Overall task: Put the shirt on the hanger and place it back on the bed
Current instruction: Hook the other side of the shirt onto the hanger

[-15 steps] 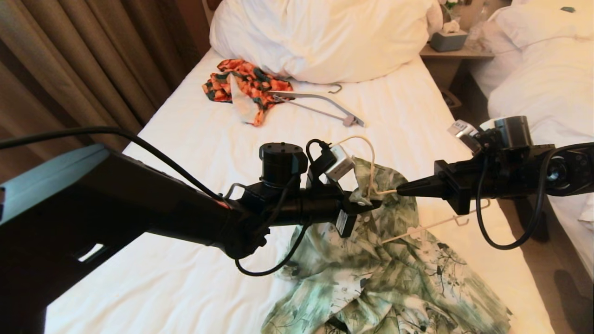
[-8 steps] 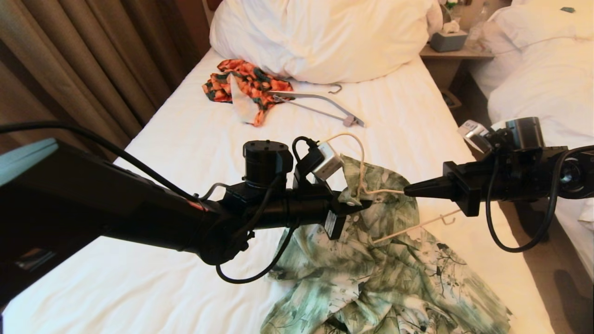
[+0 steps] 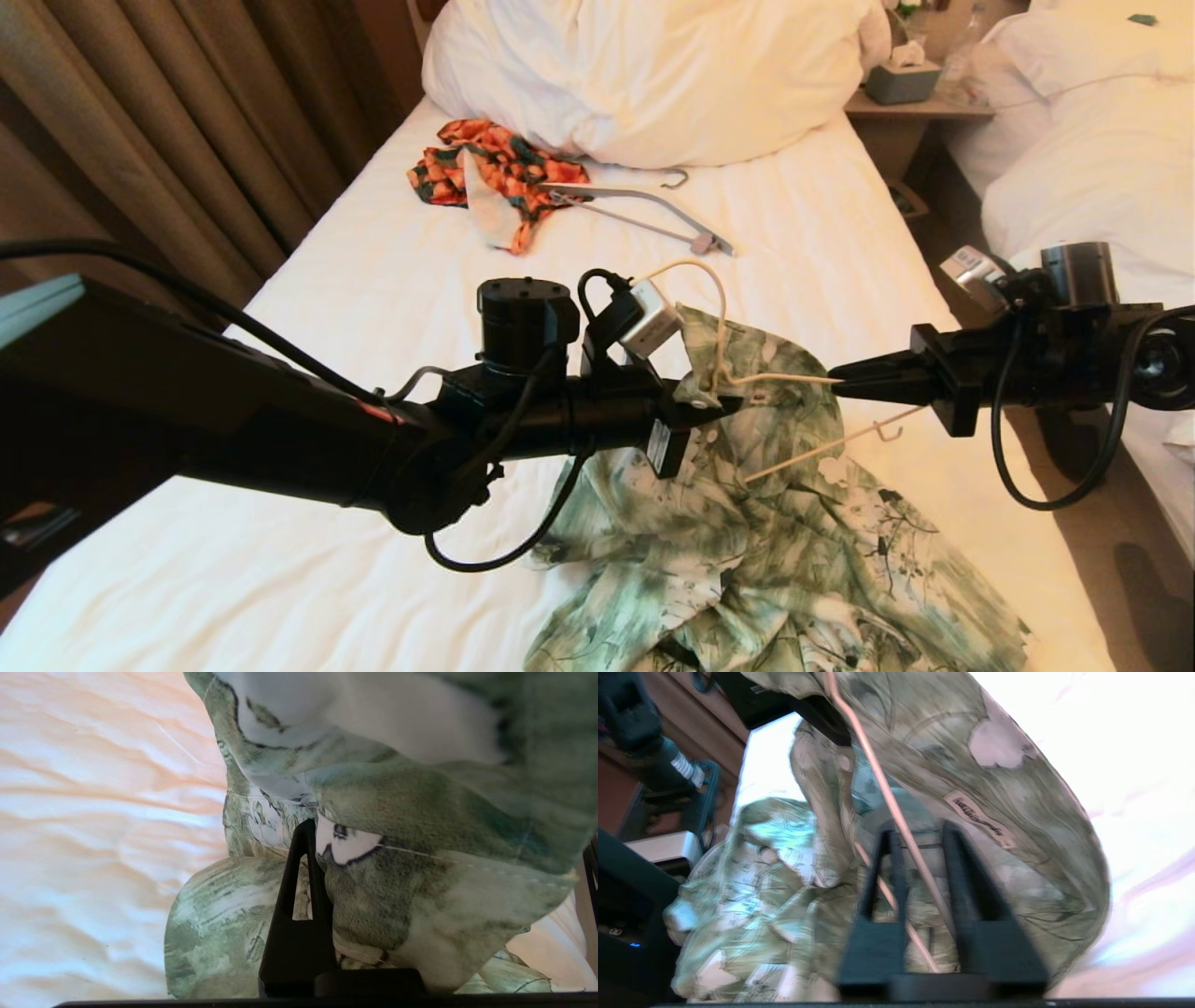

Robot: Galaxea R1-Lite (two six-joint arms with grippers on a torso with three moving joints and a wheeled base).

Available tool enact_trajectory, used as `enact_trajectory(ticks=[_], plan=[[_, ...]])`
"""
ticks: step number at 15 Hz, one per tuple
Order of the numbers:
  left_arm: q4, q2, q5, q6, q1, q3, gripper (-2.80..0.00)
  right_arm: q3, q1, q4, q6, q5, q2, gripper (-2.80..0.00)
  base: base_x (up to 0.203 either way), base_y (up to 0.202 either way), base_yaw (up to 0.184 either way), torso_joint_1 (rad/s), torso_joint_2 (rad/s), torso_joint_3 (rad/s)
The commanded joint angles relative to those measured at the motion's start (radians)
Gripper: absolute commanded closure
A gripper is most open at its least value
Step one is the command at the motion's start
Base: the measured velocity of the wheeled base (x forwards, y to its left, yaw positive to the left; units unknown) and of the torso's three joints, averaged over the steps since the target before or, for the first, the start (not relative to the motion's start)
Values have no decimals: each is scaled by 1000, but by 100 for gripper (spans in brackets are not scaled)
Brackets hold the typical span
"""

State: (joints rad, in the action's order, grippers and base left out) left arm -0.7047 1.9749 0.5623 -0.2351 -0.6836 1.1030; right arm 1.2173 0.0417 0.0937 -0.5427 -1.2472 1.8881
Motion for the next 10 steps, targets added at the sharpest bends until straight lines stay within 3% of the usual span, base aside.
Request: enact_trajectory(ticks=[1, 3, 6, 10], plan=[[-1, -4, 2, -1, 1, -2, 0, -10, -1, 3, 3, -7, -9, -280, 0, 0, 0, 0, 0, 0], [-2, -10, -28, -1, 1, -8, 0, -22, -5, -62, 15, 4, -78, -280, 0, 0, 0, 0, 0, 0], [4, -28, -78, 5, 7, -17, 0, -30, -49, -272, 61, 68, -202, -280, 0, 0, 0, 0, 0, 0], [-1, -39, -91, 9, 9, -57, 0, -66, -108, -444, 90, 93, -323, -280, 0, 0, 0, 0, 0, 0]])
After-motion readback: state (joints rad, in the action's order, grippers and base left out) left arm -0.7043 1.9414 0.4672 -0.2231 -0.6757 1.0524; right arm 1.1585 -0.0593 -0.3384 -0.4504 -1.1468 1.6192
